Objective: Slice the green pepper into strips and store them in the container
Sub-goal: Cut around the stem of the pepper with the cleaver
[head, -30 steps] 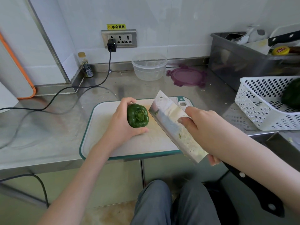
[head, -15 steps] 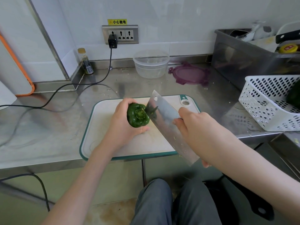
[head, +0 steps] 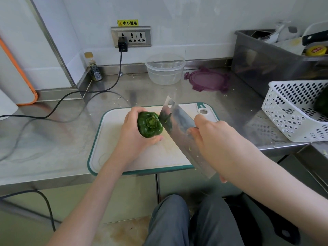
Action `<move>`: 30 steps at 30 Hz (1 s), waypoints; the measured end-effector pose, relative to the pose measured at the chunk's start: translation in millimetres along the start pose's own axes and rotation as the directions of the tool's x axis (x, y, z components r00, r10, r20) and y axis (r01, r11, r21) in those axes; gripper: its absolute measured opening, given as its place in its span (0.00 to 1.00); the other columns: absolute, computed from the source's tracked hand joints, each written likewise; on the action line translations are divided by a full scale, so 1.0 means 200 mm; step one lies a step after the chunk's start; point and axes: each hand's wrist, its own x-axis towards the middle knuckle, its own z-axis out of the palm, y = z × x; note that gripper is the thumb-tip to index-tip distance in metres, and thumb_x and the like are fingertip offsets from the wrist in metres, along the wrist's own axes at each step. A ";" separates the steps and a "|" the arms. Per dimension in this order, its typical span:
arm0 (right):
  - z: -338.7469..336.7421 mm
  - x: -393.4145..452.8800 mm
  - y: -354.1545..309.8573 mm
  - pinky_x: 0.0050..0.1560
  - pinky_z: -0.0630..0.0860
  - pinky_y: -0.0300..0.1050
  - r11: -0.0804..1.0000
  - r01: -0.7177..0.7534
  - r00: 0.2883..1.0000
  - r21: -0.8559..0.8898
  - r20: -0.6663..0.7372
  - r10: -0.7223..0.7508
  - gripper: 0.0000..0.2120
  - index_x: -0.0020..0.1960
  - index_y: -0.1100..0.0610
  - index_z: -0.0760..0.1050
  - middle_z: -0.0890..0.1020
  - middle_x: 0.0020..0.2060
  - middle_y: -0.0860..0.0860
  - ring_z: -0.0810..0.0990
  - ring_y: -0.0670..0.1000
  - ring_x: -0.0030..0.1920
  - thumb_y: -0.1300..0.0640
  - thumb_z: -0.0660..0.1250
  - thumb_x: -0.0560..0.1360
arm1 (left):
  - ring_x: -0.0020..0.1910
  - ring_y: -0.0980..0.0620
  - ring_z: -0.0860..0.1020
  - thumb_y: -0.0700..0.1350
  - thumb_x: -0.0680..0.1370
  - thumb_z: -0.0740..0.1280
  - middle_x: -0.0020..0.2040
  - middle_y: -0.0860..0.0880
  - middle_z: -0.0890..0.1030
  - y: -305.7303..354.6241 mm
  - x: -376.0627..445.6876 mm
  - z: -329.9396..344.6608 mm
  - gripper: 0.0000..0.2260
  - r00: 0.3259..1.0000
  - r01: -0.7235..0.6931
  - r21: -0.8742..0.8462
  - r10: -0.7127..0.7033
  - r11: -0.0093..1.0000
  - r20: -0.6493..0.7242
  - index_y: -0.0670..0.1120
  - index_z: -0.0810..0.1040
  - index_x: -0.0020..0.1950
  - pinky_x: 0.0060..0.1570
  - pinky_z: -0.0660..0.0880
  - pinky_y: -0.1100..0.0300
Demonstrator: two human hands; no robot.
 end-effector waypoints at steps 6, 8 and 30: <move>0.02 0.02 -0.01 0.21 0.59 0.42 1.000 0.007 1.000 0.018 -0.010 -0.007 0.10 0.43 0.55 0.58 0.65 0.32 0.50 0.64 0.49 0.25 0.53 0.50 0.82 | 0.53 0.52 0.74 0.44 0.57 0.82 0.54 0.50 0.75 0.00 0.00 0.00 0.32 1.000 0.001 -0.010 -0.001 1.000 0.005 0.60 0.66 0.50 0.51 0.71 0.60; 0.04 0.03 -0.01 0.22 0.58 0.42 1.000 0.004 1.000 0.012 -0.025 -0.004 0.09 0.43 0.55 0.58 0.65 0.31 0.49 0.63 0.48 0.26 0.55 0.51 0.82 | 0.53 0.52 0.74 0.43 0.57 0.82 0.54 0.50 0.75 0.00 0.01 0.00 0.32 1.000 0.000 -0.015 0.000 1.000 0.017 0.60 0.66 0.50 0.52 0.71 0.60; -0.04 0.19 0.02 0.30 0.63 0.36 0.991 0.128 0.991 -0.025 0.034 -0.127 0.18 0.33 0.52 0.56 0.65 0.31 0.51 0.66 0.51 0.33 0.53 0.51 0.82 | 0.41 0.64 0.73 0.36 0.59 0.81 0.45 0.54 0.75 0.03 0.00 -0.03 0.30 0.998 0.015 -0.120 -0.008 0.993 0.059 0.50 0.67 0.51 0.43 0.70 0.73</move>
